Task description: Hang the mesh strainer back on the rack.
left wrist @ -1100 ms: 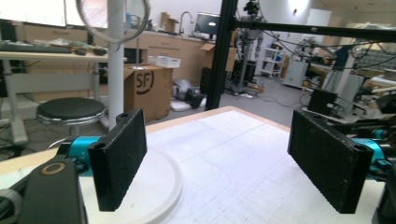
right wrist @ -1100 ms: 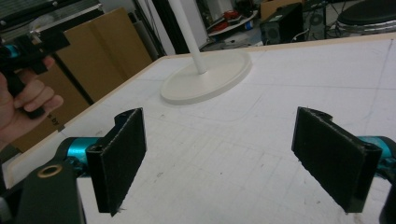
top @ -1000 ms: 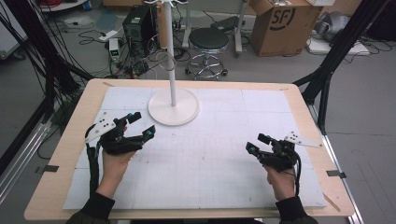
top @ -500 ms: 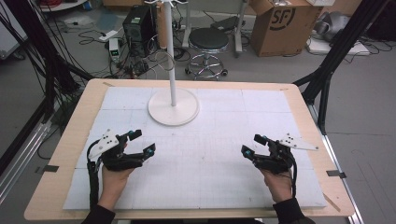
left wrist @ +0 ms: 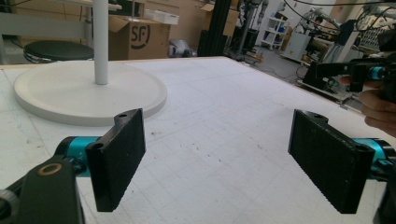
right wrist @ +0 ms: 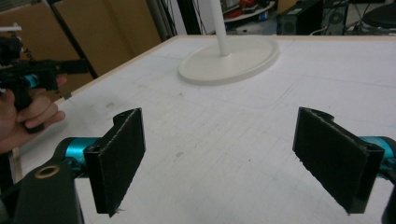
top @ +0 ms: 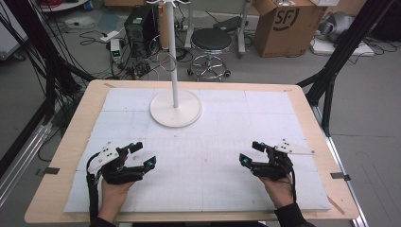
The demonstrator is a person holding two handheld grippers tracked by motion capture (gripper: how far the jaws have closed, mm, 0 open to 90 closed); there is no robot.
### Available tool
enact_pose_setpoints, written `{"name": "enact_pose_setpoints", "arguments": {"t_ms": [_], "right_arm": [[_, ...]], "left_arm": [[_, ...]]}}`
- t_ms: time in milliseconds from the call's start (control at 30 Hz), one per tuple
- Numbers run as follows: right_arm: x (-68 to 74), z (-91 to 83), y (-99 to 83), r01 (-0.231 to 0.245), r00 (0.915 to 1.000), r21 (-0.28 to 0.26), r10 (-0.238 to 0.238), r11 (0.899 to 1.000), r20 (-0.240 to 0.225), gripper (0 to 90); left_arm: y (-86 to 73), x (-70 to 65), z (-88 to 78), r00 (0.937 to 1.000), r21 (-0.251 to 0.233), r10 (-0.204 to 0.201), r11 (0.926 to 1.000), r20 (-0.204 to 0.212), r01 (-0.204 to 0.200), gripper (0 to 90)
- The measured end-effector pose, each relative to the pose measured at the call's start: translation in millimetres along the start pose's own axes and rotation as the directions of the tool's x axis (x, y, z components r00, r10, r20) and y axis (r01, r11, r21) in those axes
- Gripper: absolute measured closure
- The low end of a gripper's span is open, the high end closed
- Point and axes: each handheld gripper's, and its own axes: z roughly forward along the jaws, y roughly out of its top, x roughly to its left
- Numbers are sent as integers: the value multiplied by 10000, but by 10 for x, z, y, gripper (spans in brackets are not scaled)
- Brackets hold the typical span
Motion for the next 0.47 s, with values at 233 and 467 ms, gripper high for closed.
{"name": "enact_pose_setpoints", "arguments": {"t_ms": [233, 467], "right_arm": [[-17, 20, -23, 11, 10000, 82, -11, 10000, -2, 162], [-13, 24, -23, 41, 10000, 30, -41, 10000, -21, 162]], "left_arm": [[-35, 50, -10, 9999, 42, -105, 9999, -97, 106, 195], [-41, 59, -12, 9997, 78, -64, 9999, -219, 66, 195]]}}
